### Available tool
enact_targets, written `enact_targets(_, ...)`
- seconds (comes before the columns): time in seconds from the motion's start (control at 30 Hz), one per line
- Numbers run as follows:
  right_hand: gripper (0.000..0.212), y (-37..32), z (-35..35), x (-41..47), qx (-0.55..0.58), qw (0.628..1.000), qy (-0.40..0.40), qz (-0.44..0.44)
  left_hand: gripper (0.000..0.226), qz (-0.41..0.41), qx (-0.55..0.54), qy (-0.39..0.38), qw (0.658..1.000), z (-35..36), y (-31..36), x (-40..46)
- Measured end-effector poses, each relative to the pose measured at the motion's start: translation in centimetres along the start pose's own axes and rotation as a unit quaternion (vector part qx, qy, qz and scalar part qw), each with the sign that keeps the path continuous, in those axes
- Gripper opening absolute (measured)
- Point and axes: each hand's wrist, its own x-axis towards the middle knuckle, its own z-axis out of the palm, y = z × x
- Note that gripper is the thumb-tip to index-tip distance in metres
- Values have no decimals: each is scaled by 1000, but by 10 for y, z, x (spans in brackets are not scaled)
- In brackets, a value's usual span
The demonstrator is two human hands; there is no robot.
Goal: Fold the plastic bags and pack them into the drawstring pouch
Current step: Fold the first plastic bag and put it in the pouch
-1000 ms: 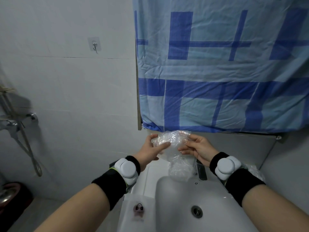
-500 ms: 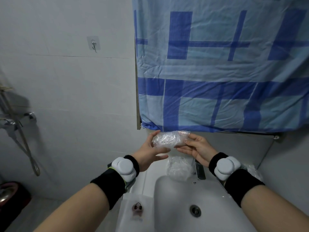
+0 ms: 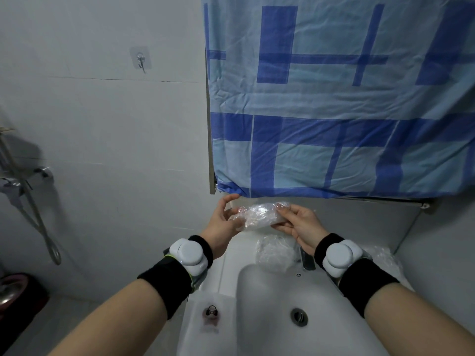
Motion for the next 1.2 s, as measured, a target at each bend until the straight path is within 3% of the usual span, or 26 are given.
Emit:
enact_targets(0.1,14,3,1,5,-39,999,13,0,68,-46,37,-54,997,-7,1,-1)
enact_targets(0.23,22,4,3,11,-109,994,-2,15,34,-79,61,-43,994,-5,0,-1)
enact_targets(0.37,23,0,6,16,-128,991,-19,27,30,-39,65,-4,997,-10,-8,5)
enact_targets(0.63,26,-8,6,25,-146,989,-8,10,44,-44,60,-60,995,-14,-2,3)
enact_targets(0.77,34,-12,6,26,-202,979,-21,-5,24,-49,89,-47,994,-2,5,2)
enact_targets(0.9,30,-17,9,26,-230,972,-40,-6,44,-7,153,-45,987,6,-2,7)
enact_targets(1.2,18,-31,8,23,-218,976,-11,-5,52,-24,135,-88,987,11,0,6)
